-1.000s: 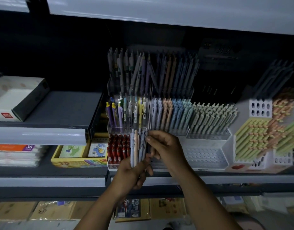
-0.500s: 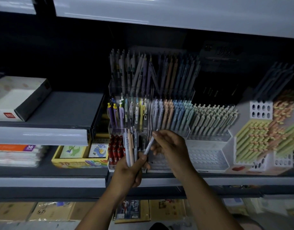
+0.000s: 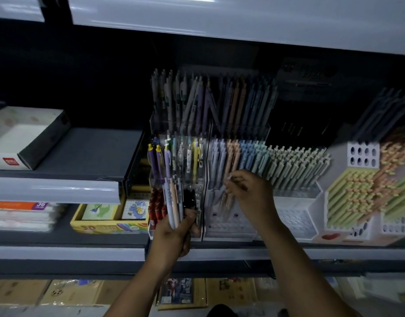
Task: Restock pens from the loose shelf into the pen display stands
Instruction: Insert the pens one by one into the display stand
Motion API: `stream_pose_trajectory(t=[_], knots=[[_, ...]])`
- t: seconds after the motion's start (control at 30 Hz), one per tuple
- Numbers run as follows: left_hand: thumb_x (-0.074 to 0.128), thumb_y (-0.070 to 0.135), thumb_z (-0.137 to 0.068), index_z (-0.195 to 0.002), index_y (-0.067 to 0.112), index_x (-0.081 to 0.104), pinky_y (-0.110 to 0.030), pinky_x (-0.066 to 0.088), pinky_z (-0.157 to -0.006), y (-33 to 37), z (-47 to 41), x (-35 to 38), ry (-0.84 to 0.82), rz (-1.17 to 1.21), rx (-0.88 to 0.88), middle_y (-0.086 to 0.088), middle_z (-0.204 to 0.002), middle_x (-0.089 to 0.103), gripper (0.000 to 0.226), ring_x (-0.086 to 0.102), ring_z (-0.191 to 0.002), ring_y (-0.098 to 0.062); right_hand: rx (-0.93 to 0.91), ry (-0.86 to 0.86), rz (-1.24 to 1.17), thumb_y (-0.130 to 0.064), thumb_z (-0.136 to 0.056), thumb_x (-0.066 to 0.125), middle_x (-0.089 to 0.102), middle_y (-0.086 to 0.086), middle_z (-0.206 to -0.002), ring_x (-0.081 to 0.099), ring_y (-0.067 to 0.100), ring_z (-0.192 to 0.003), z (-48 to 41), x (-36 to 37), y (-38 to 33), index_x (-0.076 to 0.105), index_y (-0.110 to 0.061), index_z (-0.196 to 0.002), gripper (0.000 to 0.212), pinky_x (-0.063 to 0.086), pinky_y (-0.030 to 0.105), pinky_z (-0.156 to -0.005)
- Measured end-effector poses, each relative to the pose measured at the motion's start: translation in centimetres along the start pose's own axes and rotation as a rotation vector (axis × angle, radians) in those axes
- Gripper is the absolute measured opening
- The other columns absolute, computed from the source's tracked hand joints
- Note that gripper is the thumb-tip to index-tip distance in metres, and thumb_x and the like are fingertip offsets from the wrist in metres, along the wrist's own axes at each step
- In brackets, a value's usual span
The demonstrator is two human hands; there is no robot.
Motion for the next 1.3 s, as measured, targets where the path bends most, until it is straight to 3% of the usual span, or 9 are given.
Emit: stream_pose_trajectory(t=[0.13,0.23,0.3,0.47,0.53,0.77,1.0,1.2,1.3], knots=[[0.054,0.013,-0.103,-0.089,-0.002,0.058,-0.02,0.027,-0.04,-0.1,0.0,0.2,-0.007,-0.002,0.006,-0.002,-0.046,0.052,0.021,0.032,-0.033,-0.013,-0.057,-0.042,0.136,-0.014,-0.09,0.075,0.07,-0.007,-0.074,0.067,-0.001,-0.067,-0.2,0.8,0.6,0.073,-0.014,-0.09,0.002,0.054,0.016,-0.068],[0.055,0.014,-0.103,-0.09,-0.002,0.058,-0.021,0.027,-0.04,-0.1,0.0,0.3,-0.008,-0.006,0.006,-0.003,-0.049,0.054,0.021,0.033,-0.033,-0.014,-0.102,-0.061,0.238,-0.015,-0.089,0.077,0.074,0.002,-0.08,0.061,-0.006,-0.065,-0.2,1.2,0.7,0.076,-0.009,-0.092,0.006,0.045,0.003,-0.068],[0.055,0.014,-0.103,-0.089,-0.002,0.058,-0.02,0.027,-0.039,0.0,0.1,0.4,-0.006,-0.013,0.005,-0.002,-0.047,0.053,0.021,0.033,-0.033,-0.014,-0.097,-0.065,0.271,-0.016,-0.089,0.077,0.076,0.004,-0.089,0.064,0.001,-0.075,-0.2,1.1,0.7,0.077,-0.009,-0.096,0.01,0.043,0.0,-0.072],[0.054,0.015,-0.104,-0.087,-0.002,0.057,-0.02,0.027,-0.04,0.2,0.3,0.6,-0.015,-0.022,0.014,0.0,-0.044,0.051,0.024,0.032,-0.032,-0.013,-0.143,-0.114,0.474,-0.029,-0.088,0.077,0.069,0.001,-0.095,0.066,0.02,-0.082,-0.5,1.8,0.7,0.077,-0.014,-0.092,0.015,0.056,0.033,-0.074],[0.054,0.015,-0.104,-0.087,-0.002,0.057,-0.02,0.027,-0.04,0.1,0.3,0.6,-0.008,-0.02,0.012,-0.001,-0.044,0.051,0.024,0.032,-0.032,-0.013,-0.131,-0.141,0.587,-0.035,-0.09,0.075,0.062,0.001,-0.101,0.064,0.022,-0.087,-0.5,2.3,0.9,0.077,-0.016,-0.095,0.019,0.053,0.032,-0.074],[0.059,0.016,-0.1,-0.084,0.0,0.059,-0.021,0.029,-0.04,-0.2,0.4,0.6,0.013,-0.02,0.007,-0.002,-0.048,0.055,0.023,0.035,-0.034,-0.015,-0.11,-0.168,0.775,-0.038,-0.097,0.061,0.069,0.003,-0.107,0.065,0.025,-0.102,-0.2,3.3,0.8,0.073,-0.017,-0.103,0.025,0.048,0.031,-0.078],[0.064,0.026,-0.093,-0.091,0.003,0.063,-0.025,0.03,-0.043,-0.5,0.3,0.4,-0.015,0.008,0.006,-0.013,-0.061,0.057,0.023,0.038,-0.038,-0.018,-0.138,-0.123,0.75,-0.035,-0.093,0.068,0.075,0.004,-0.099,0.069,0.026,-0.097,0.1,3.7,0.9,0.073,-0.017,-0.094,0.019,0.049,0.031,-0.075],[0.06,0.026,-0.1,-0.067,0.008,0.051,-0.027,0.029,-0.044,-0.6,0.3,0.5,-0.077,0.01,-0.012,-0.011,-0.051,0.038,0.039,0.032,-0.039,-0.018,-0.05,-0.052,0.62,-0.04,-0.094,0.067,0.072,-0.005,-0.116,0.067,0.017,-0.105,0.8,2.5,0.4,0.071,-0.025,-0.117,0.028,0.052,0.028,-0.083],[0.058,0.026,-0.1,-0.065,0.01,0.05,-0.026,0.027,-0.044,-0.5,0.2,0.7,-0.081,0.003,-0.025,-0.006,-0.049,0.039,0.039,0.031,-0.038,-0.017,-0.005,-0.026,0.438,-0.034,-0.093,0.07,0.075,-0.006,-0.104,0.069,0.011,-0.093,1.8,1.9,0.4,0.075,-0.023,-0.109,0.02,0.056,0.03,-0.077]])
Point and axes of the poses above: each hand's wrist, its own z-axis away from the middle knuckle, its own x-axis out of the palm, y = z × x, the point moved 5 cm from there along -z, towards the middle knuckle
